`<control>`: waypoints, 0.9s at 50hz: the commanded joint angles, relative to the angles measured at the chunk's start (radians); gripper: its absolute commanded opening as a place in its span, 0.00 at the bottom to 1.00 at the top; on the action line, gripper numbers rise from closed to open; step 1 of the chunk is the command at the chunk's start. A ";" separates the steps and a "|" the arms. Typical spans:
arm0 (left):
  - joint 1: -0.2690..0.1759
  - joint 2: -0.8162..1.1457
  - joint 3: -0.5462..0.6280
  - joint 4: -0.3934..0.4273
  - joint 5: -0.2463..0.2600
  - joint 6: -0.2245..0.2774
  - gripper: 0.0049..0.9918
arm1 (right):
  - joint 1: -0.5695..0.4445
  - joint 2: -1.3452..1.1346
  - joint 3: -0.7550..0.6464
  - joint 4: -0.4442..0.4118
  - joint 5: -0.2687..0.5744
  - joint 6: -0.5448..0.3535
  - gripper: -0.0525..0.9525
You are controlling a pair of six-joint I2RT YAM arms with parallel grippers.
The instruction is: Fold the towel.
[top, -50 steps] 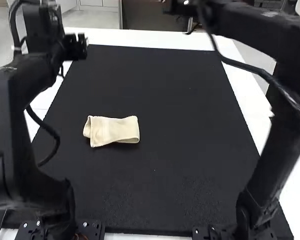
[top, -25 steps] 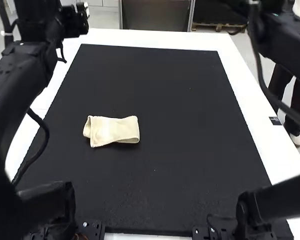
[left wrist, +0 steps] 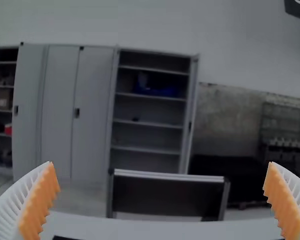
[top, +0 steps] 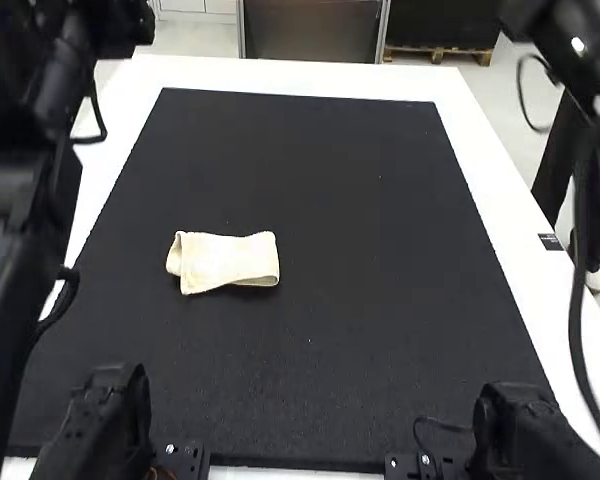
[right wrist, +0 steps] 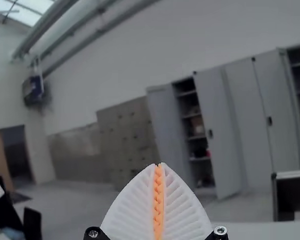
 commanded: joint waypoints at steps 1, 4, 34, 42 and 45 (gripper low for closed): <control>-0.005 -0.086 -0.027 0.002 0.014 -0.030 0.97 | -0.046 -0.125 -0.065 0.017 -0.048 0.094 0.03; -0.005 -0.138 -0.044 0.001 0.013 -0.030 0.97 | -0.061 -0.186 -0.094 0.025 -0.055 0.117 0.03; -0.005 -0.466 -0.179 -0.128 0.014 -0.053 0.97 | -0.094 -0.568 -0.245 0.003 -0.045 0.198 0.03; -0.002 -0.468 -0.197 -0.139 -0.004 -0.033 0.97 | -0.094 -0.568 -0.251 0.006 -0.006 0.152 0.07; 0.000 -0.466 -0.213 -0.118 -0.032 -0.001 0.97 | -0.094 -0.570 -0.257 0.006 0.070 0.101 0.23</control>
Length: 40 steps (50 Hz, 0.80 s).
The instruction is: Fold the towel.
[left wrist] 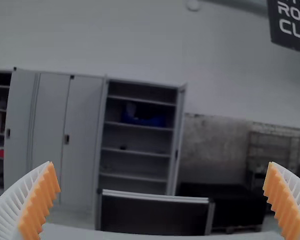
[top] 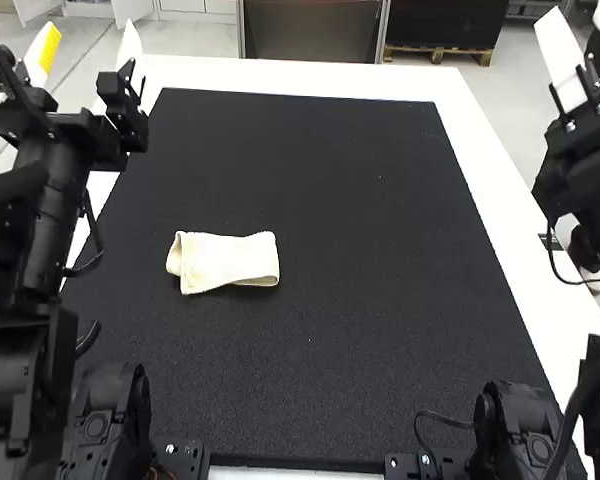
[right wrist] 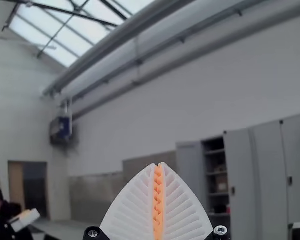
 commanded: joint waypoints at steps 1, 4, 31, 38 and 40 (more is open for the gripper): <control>-0.002 -0.009 -0.018 0.034 -0.047 0.043 0.97 | -0.006 -0.003 -0.007 0.006 0.135 -0.093 0.29; -0.001 -0.009 -0.059 0.097 -0.056 0.070 0.97 | -0.006 -0.005 -0.037 0.008 0.238 -0.181 0.52; 0.001 -0.009 -0.455 0.641 -0.074 0.192 0.90 | -0.011 -0.006 -0.395 0.177 0.464 -0.624 0.95; -0.001 -0.009 -0.515 0.675 -0.076 0.186 0.90 | -0.012 -0.006 -0.508 0.289 0.390 -0.641 0.95; -0.001 -0.009 -0.526 0.671 -0.076 0.183 0.90 | -0.012 -0.006 -0.530 0.292 0.390 -0.640 0.95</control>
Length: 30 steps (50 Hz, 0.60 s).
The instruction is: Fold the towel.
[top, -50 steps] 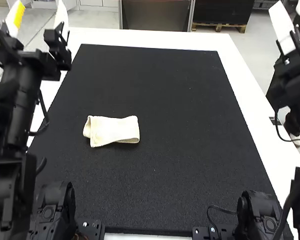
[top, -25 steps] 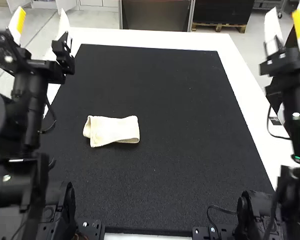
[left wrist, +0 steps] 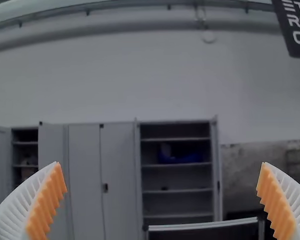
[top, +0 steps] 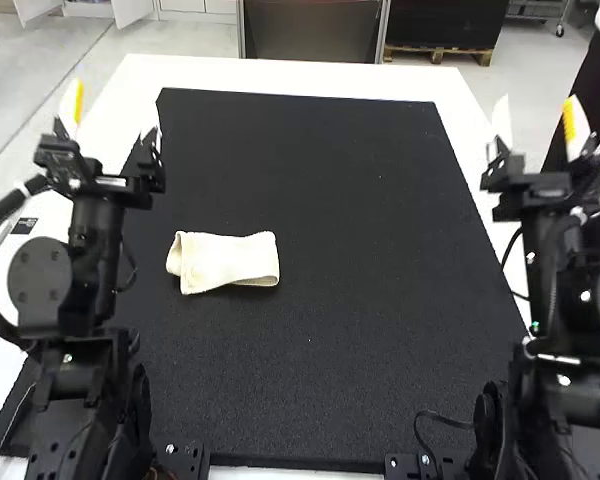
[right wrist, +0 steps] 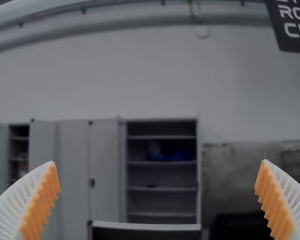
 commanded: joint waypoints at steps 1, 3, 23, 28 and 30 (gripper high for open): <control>0.001 -0.009 -0.021 0.008 -0.017 0.000 0.90 | -0.012 -0.006 -0.063 0.030 -0.054 -0.032 0.95; -0.001 -0.009 -0.034 0.008 -0.017 -0.006 0.90 | -0.012 -0.006 -0.084 0.031 -0.051 -0.026 0.95; 0.001 -0.009 -0.064 -0.338 -0.015 -0.032 0.94 | -0.012 -0.006 -0.106 -0.452 -0.038 -0.063 0.96; 0.001 -0.009 -0.064 -0.386 -0.013 -0.032 0.97 | -0.012 -0.006 -0.104 -0.498 -0.038 -0.129 0.96; -0.001 -0.009 -0.064 -0.389 -0.013 -0.031 0.97 | -0.014 -0.006 -0.104 -0.526 -0.038 -0.141 0.96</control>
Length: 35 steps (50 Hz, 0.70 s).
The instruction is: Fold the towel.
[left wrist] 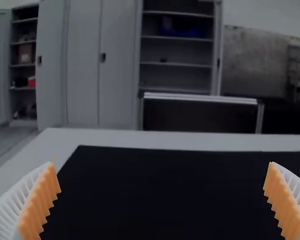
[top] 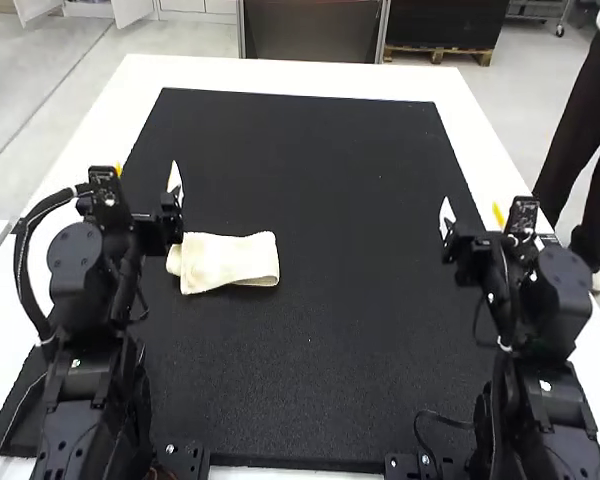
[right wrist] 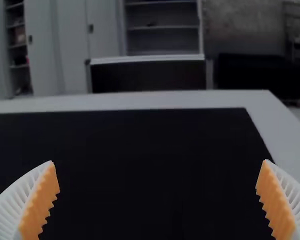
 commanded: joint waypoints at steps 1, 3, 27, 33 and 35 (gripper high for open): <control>0.000 -0.009 -0.004 -0.003 -0.012 -0.003 0.97 | -0.012 -0.008 -0.006 -0.040 -0.009 -0.074 0.96; 0.000 -0.009 -0.004 -0.016 -0.015 -0.003 0.97 | -0.012 -0.008 -0.006 -0.060 -0.009 -0.088 0.96; -0.002 -0.011 -0.004 -0.201 -0.021 0.041 0.97 | -0.012 -0.008 -0.006 -0.161 -0.010 -0.114 0.96; 0.001 -0.009 -0.004 -0.201 -0.021 0.041 0.97 | -0.012 -0.008 -0.006 -0.161 -0.009 -0.114 0.96; 0.001 -0.009 -0.004 -0.201 -0.021 0.041 0.97 | -0.012 -0.008 -0.006 -0.161 -0.009 -0.114 0.96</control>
